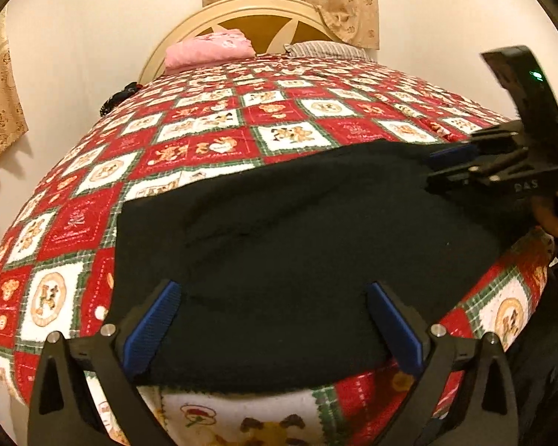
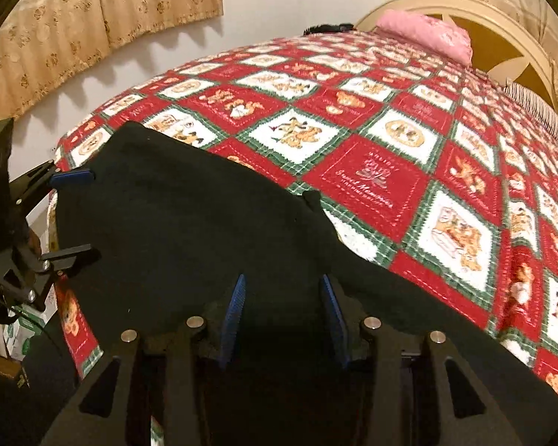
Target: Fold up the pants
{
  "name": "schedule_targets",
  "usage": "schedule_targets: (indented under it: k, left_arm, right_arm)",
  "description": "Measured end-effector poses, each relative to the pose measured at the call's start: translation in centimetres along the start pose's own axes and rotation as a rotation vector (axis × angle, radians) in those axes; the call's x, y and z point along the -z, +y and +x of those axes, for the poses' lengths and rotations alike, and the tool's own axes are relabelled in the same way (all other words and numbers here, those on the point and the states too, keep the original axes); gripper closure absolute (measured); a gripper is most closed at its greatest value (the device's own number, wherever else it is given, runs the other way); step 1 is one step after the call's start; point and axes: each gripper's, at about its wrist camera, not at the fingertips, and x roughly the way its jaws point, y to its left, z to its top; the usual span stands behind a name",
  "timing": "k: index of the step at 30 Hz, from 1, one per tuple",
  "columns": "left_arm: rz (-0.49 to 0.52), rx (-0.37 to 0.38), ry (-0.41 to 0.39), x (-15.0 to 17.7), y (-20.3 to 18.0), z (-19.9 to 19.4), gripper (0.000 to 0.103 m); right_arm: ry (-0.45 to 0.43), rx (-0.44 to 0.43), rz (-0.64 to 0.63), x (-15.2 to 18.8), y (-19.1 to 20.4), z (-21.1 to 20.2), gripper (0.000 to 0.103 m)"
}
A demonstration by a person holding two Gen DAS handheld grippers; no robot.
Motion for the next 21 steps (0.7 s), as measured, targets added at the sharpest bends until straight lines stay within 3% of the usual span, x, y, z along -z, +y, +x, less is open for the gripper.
schedule_targets:
  k: [5,9,16,21]
  left_arm:
    - [0.017,0.096,-0.053,-2.5,-2.8,-1.6,0.0]
    - [0.096,0.19,-0.041,-5.0,-7.2,-0.4,0.0]
    - [0.19,0.308,-0.025,-8.1,-14.1,2.1,0.0]
    - [0.225,0.351,-0.005,-9.0,-17.4,3.3,0.0]
  right_arm:
    - [-0.074,0.044,0.081,2.7,-2.6,-4.3,0.054]
    - [-0.099,0.154,0.171,7.4,-7.5,-9.1,0.053]
    - [-0.131,0.41,0.428,16.9,-17.6,-19.8,0.053]
    - [-0.152,0.603,0.592,22.9,-23.1,-26.8,0.053]
